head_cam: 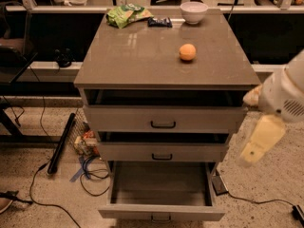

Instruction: Close bottom drawer

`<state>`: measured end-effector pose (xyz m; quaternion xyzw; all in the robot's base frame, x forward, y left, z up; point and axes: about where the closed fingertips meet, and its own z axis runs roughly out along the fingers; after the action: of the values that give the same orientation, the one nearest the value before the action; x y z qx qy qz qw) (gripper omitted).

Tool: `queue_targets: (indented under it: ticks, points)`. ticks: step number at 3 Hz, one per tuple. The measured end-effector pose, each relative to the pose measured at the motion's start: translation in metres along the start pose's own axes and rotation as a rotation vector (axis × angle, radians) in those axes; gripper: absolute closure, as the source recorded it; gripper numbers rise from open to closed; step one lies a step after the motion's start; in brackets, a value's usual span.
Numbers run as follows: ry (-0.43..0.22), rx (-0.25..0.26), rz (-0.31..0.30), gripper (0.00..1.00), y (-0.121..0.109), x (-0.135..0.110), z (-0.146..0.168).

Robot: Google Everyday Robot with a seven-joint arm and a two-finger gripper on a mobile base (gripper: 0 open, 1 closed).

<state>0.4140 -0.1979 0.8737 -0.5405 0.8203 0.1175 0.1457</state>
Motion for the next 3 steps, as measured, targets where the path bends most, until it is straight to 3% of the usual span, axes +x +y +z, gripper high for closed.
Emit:
queue_targets:
  ticks: [1,2,3]
  points:
    - [-0.114,-0.129,0.161,0.0,0.037,0.018,0.098]
    - [-0.108,-0.131,0.16,0.0,0.037,0.02,0.098]
    - [-0.12,-0.16,0.199,0.0,0.034,0.031,0.125]
